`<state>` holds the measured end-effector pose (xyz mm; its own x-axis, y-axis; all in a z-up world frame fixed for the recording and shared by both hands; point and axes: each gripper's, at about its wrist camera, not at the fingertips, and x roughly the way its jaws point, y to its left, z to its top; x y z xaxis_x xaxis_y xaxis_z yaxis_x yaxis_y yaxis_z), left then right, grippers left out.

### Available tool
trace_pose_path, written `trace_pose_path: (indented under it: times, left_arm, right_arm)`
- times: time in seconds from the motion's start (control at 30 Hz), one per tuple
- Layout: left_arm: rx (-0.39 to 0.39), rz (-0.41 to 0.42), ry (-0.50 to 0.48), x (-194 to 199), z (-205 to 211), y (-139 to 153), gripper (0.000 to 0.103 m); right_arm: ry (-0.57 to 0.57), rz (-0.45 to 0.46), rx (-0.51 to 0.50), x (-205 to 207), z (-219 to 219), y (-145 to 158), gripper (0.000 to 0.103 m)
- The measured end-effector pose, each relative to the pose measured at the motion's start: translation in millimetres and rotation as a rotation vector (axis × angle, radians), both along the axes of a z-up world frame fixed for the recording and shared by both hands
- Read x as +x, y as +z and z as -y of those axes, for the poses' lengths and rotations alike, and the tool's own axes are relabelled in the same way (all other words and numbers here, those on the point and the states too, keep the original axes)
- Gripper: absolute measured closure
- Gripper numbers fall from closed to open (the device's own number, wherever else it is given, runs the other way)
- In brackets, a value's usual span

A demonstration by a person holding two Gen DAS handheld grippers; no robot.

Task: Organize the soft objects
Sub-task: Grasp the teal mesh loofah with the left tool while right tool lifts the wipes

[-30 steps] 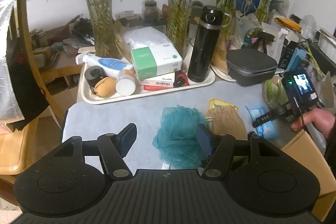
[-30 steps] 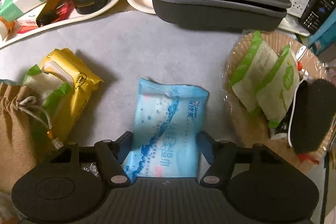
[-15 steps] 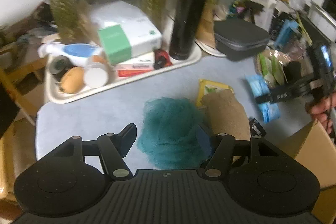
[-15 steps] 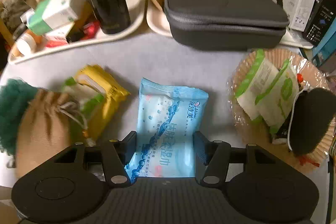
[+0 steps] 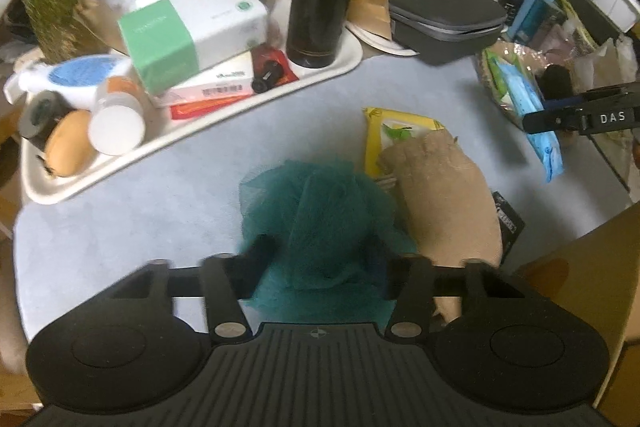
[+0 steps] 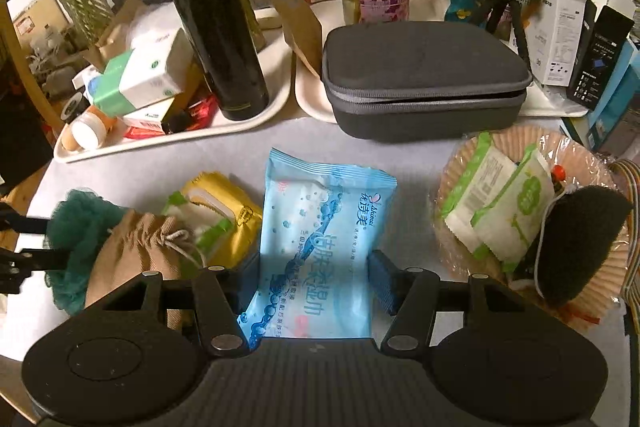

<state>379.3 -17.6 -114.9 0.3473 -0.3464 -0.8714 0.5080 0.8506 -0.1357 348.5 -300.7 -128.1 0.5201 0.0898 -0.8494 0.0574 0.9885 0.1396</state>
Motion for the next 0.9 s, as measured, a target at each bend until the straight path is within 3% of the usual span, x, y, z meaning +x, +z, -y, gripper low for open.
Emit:
trace_pose_path:
  times: [0.1,0.3,0.57,0.9]
  left_arm:
    - [-0.029,-0.002,0.013,1.8,-1.7,2.7,0.081]
    - [-0.044,0.050,0.058,-0.5,-9.2,15.6,0.094]
    - [-0.069,0.191,0.119,-20.7,-23.4,54.4,0.096]
    - [-0.073,0.287,0.158,-53.2,-27.7,97.1,0.096]
  right_arm:
    - [0.005,0.019,0.009,-1.5,-1.9,4.9,0.042]
    - [0.031,0.058,0.022,-4.3,-6.2,21.6,0.043]
    - [0.096,0.119,0.007,-18.4,-18.7,61.1,0.043]
    - [0.164,0.170,0.002,-49.2,-35.1,108.6,0.043]
